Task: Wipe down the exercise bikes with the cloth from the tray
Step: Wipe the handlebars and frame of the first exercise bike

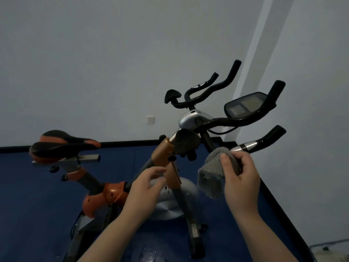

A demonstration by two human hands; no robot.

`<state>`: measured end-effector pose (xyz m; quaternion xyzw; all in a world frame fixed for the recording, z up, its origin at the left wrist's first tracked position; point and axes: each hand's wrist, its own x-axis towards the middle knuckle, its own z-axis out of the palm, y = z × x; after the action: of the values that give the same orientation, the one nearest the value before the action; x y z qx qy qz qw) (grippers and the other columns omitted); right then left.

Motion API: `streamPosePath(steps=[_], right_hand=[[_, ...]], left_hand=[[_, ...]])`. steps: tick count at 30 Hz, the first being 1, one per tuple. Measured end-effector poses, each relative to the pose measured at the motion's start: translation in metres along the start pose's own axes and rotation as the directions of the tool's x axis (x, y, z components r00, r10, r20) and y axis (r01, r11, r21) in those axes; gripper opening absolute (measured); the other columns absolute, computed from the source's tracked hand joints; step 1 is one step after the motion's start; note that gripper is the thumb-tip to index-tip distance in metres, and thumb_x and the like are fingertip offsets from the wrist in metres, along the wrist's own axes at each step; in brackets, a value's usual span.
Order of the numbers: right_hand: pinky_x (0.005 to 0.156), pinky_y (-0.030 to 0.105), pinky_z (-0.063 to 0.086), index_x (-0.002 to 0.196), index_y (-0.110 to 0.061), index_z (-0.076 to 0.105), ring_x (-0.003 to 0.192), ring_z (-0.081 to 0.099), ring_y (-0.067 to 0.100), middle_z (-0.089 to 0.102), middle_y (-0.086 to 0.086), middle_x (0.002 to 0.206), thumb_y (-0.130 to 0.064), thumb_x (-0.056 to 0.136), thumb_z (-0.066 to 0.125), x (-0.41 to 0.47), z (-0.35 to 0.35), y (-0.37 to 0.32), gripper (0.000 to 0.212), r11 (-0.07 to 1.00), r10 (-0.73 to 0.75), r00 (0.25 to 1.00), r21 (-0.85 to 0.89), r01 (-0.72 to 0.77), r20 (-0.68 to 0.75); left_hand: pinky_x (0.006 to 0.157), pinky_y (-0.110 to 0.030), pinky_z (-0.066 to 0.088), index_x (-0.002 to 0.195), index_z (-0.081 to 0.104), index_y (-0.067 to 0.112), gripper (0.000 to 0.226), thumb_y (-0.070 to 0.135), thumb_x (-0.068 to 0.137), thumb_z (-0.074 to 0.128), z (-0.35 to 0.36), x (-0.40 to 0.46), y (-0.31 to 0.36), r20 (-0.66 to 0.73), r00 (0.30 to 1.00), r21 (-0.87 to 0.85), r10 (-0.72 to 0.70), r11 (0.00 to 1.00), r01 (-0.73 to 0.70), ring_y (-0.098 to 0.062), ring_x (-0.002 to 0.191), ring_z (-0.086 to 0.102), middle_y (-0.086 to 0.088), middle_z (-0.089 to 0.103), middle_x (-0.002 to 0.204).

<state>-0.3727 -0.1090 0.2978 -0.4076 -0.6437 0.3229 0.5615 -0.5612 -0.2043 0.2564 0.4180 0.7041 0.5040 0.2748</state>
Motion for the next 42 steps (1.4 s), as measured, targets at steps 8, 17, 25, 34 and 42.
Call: streamPosePath(steps=[8,17,25,34,42], right_hand=[[0.074,0.012,0.046,0.089,-0.022,0.056,0.090,0.053,0.003,0.051,-0.011,0.098,-0.026,0.089,0.063,0.083,0.081,0.022,0.007,0.984,-0.113,0.989,-0.125,0.124,0.092],[0.076,0.027,0.046,0.099,-0.026,0.057,0.091,0.054,0.009,0.059,-0.010,0.095,-0.024,0.080,0.069,0.085,0.114,0.053,0.023,0.763,-0.120,0.956,-0.591,0.261,0.268],[0.062,0.029,0.049,0.089,-0.018,0.065,0.077,0.062,0.018,0.066,-0.001,0.086,-0.017,0.077,0.072,0.075,0.167,0.033,0.014,0.462,0.018,0.989,-0.879,0.119,0.144],[0.073,0.035,0.048,0.096,-0.018,0.064,0.087,0.057,0.020,0.064,0.000,0.095,-0.012,0.074,0.071,0.076,0.177,0.026,0.024,0.445,0.066,0.994,-0.890,-0.104,-0.084],[0.070,0.028,0.035,0.094,-0.023,0.061,0.084,0.056,0.019,0.061,-0.004,0.089,-0.012,0.068,0.074,0.060,0.175,0.021,0.031,0.345,0.129,0.989,-0.938,0.021,0.070]], left_hand=[[0.060,-0.001,0.045,0.102,0.064,0.028,0.020,0.013,0.093,0.057,-0.003,0.101,0.021,-0.006,0.998,-0.077,0.069,0.995,-0.069,0.019,0.082,0.059,0.015,0.065,0.097],[0.081,-0.036,0.058,0.105,0.066,0.025,0.023,0.011,0.092,0.055,0.017,0.183,0.004,0.100,0.995,-0.181,0.012,0.983,0.006,-0.011,0.091,0.067,0.002,0.071,0.100],[0.067,-0.005,0.045,0.098,0.070,0.018,0.026,0.010,0.097,0.045,0.026,0.224,-0.008,0.371,0.906,-0.290,0.205,0.952,-0.097,0.004,0.082,0.064,0.009,0.070,0.084],[0.072,-0.006,0.046,0.098,0.070,0.017,0.028,0.009,0.099,0.043,0.014,0.245,-0.018,0.539,0.786,-0.366,0.303,0.924,-0.106,0.002,0.086,0.065,0.007,0.072,0.089],[0.076,-0.018,0.052,0.095,0.070,0.026,0.031,0.017,0.100,0.041,0.015,0.246,-0.025,0.574,0.766,-0.420,0.290,0.907,-0.029,-0.007,0.087,0.067,0.009,0.073,0.090]])
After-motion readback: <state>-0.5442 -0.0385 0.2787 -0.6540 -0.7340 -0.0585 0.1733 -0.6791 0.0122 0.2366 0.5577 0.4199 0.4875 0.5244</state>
